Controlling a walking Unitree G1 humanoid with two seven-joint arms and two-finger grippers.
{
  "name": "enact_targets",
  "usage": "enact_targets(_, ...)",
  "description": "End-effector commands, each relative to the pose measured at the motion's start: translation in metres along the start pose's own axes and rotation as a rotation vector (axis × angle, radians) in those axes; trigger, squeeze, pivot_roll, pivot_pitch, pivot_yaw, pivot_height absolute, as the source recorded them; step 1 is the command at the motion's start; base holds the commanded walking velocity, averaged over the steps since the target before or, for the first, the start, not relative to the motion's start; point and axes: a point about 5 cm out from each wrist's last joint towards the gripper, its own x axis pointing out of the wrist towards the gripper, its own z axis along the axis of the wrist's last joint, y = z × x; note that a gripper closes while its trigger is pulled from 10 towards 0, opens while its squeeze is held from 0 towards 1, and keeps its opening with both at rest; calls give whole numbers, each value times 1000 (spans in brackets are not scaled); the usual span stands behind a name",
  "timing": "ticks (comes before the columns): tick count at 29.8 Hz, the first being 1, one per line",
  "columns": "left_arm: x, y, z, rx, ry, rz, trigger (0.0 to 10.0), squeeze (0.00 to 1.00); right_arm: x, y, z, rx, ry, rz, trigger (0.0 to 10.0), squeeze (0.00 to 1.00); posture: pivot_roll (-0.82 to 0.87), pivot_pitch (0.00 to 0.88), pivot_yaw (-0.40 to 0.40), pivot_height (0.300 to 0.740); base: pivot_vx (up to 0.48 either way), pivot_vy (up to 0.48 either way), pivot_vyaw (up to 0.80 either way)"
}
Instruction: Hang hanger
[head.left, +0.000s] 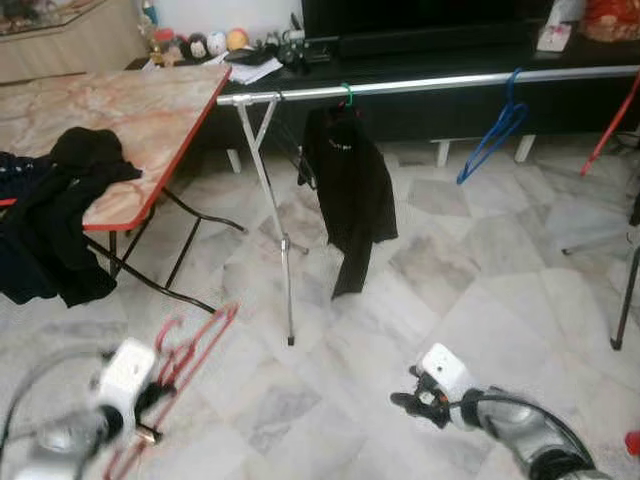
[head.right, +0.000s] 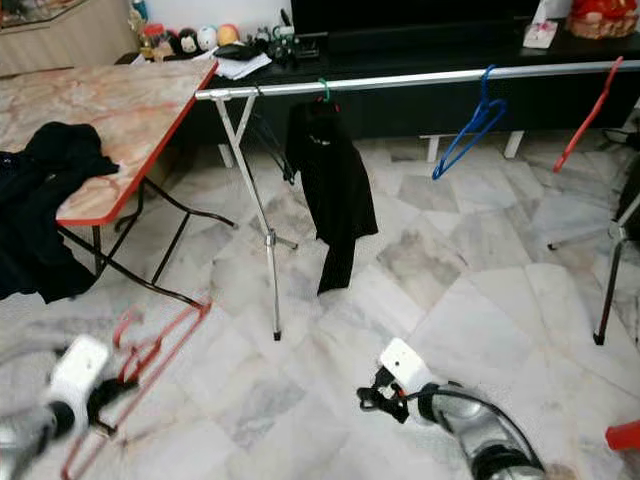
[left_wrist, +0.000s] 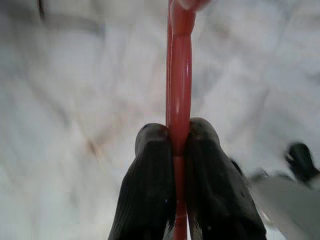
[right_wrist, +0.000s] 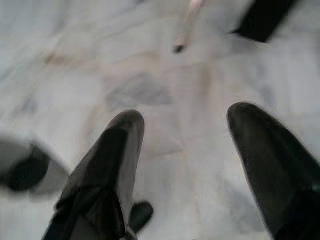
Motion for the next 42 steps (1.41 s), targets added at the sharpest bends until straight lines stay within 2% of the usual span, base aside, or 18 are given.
enact_targets(1, 1, 6, -23, -62, 58, 74, 10000, 0, 1, 1, -12, 120, 28, -108, 10000, 0, -88, 45, 80, 740, 0, 0, 0)
enact_targets(4, 7, -7, -51, -149, 122, 86, 10000, 0, 1, 7, -28, 211, 78, -195, 10000, 0, -86, 45, 78, 740, 0, 0, 0)
enact_targets(6, 8, -9, -54, -172, 124, 89, 10000, 0, 1, 8, -31, 225, 89, -210, 10000, 0, -86, 45, 78, 740, 0, 0, 0)
enact_targets(7, 9, -13, -64, -202, 155, 102, 10000, 0, 0, 10, -37, 242, 118, -238, 10000, 0, -82, 42, 78, 740, 0, 0, 0)
enact_targets(11, 12, -15, -69, -215, 164, 115, 10000, 0, 1, 12, -39, 256, 135, -266, 10000, 0, -82, 42, 78, 740, 0, 0, 0)
enact_targets(13, 13, -33, -97, -291, 266, 151, 10000, 0, -1, 13, -48, 400, 135, -345, 10000, 0, -80, 38, 70, 740, 0, 0, 0)
enact_targets(15, 13, -44, -110, -331, 312, 186, 10000, 0, -2, 14, -52, 441, 145, -372, 10000, 0, -76, 37, 69, 740, 0, 0, 0)
enact_targets(26, 21, -48, -105, -310, 312, 230, 10000, 0, -4, 13, -56, 478, 160, -393, 10000, 0, -88, 17, 68, 740, 0, 0, 0)
enact_targets(37, 24, -48, -102, -283, 303, 253, 10000, 0, -5, 11, -55, 489, 161, -393, 10000, 0, -75, 0, 59, 740, 0, -402, 0)
enact_targets(42, 24, -49, -103, -281, 307, 248, 10000, 0, -5, 10, -55, 489, 157, -387, 10000, 0, -76, 0, 54, 740, 0, -350, -521)
